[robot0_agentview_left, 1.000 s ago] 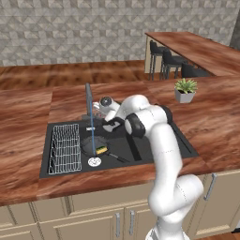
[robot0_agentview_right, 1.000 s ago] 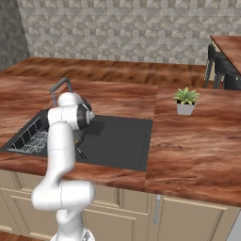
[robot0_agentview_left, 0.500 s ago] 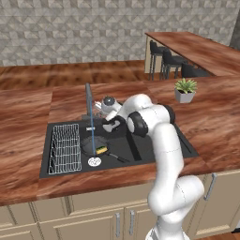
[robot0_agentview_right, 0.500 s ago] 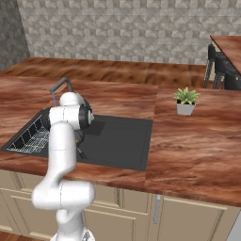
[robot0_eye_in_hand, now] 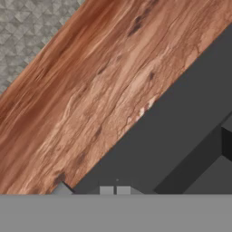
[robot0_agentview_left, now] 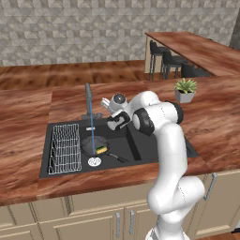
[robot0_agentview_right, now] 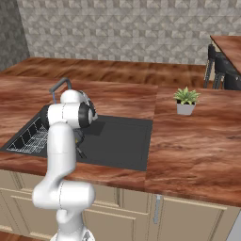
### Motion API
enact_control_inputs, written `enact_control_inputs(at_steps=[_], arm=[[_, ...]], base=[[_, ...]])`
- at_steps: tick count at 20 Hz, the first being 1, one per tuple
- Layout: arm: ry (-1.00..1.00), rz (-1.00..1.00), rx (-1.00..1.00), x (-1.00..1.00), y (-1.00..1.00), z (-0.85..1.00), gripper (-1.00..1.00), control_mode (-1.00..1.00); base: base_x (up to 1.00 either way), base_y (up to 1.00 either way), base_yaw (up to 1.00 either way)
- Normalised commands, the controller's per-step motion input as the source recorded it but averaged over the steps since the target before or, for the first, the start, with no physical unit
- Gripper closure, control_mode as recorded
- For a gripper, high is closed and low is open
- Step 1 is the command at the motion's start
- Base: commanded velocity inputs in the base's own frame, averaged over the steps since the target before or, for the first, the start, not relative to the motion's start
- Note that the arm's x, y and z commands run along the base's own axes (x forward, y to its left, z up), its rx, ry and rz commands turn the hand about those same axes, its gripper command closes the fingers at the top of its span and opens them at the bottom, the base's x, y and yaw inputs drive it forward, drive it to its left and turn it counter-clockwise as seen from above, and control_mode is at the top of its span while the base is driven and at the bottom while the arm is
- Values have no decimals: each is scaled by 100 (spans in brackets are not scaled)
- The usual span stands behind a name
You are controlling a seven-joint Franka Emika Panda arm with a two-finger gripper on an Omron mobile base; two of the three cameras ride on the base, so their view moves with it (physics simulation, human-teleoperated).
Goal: Pick the pan and sponge and place them into the sink. Then turn on the water.
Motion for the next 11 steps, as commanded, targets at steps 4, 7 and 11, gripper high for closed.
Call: enact_control_inputs(at_steps=[4,7,11], arm=[[-4,3,8,-19,-41,39,100,-100],[-4,3,7,-23,-35,42,100,-100],[-3,3,8,-34,-23,34,100,-100]], base=[[0,0,0],[0,0,0],[0,0,0]])
